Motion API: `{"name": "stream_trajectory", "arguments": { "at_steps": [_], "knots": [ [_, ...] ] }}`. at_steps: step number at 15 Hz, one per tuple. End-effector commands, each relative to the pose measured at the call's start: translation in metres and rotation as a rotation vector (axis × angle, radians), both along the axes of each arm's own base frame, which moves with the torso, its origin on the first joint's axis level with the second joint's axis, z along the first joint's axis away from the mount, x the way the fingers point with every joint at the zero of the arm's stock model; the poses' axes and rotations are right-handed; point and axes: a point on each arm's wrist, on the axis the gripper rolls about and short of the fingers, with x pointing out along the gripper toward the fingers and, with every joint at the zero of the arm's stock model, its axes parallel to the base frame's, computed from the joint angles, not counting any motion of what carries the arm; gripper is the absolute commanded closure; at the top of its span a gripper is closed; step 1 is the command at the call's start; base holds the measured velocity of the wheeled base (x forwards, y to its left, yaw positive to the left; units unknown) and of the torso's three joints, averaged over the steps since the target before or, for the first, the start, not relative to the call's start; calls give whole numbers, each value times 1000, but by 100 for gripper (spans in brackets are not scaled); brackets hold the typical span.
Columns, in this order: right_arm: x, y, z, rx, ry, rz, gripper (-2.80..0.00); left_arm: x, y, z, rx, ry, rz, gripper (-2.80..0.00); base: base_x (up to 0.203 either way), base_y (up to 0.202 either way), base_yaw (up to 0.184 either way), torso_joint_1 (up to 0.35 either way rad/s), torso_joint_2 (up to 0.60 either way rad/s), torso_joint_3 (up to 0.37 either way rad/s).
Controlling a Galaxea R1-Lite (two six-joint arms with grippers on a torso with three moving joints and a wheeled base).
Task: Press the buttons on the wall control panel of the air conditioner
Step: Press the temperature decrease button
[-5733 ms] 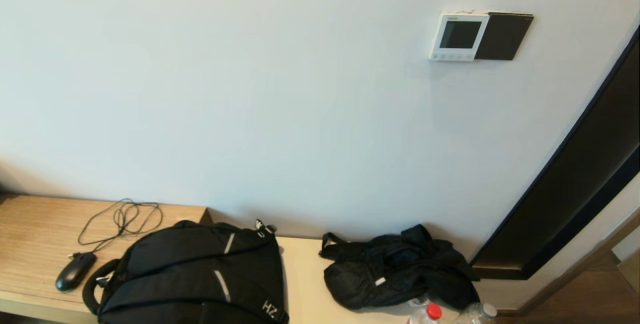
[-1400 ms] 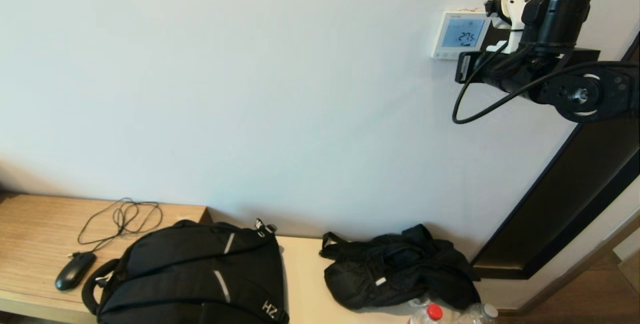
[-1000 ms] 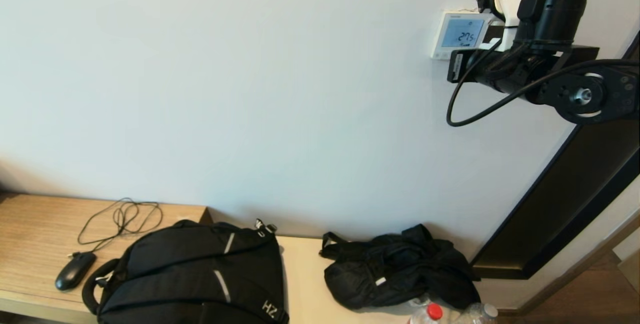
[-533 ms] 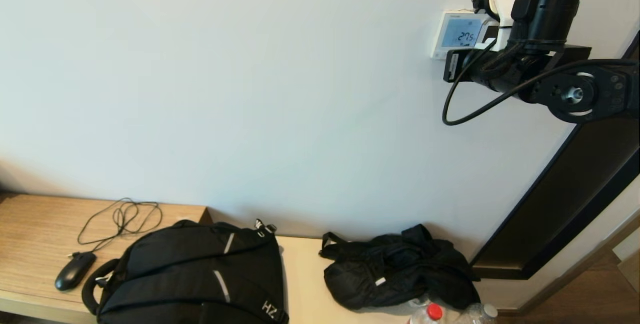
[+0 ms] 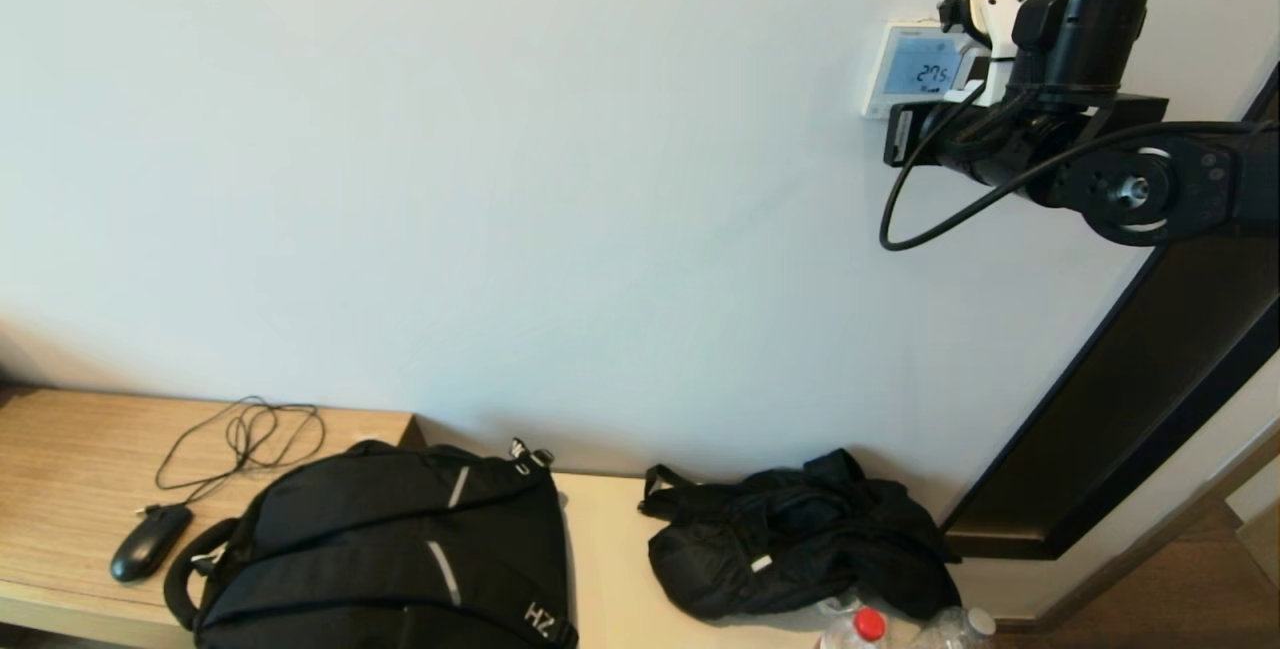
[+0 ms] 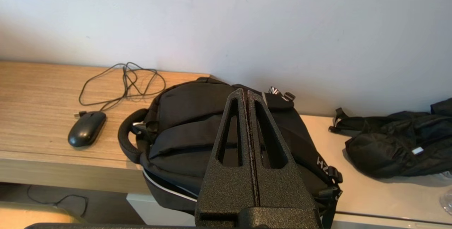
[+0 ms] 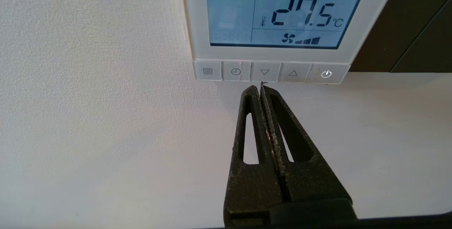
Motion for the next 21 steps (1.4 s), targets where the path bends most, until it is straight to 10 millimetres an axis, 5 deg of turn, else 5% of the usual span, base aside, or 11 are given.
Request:
{"name": "stream_trajectory", "arguments": {
  "at_steps": [1, 21],
  "knots": [
    [2, -1, 1, 0, -5, -7, 0, 0, 0, 0, 0, 0, 1, 0, 0, 0, 0, 0, 0, 0],
    [15, -1, -6, -5, 4, -15, 0, 0, 0, 0, 0, -1, 1, 0, 0, 0, 0, 0, 0, 0]
  ]
}}
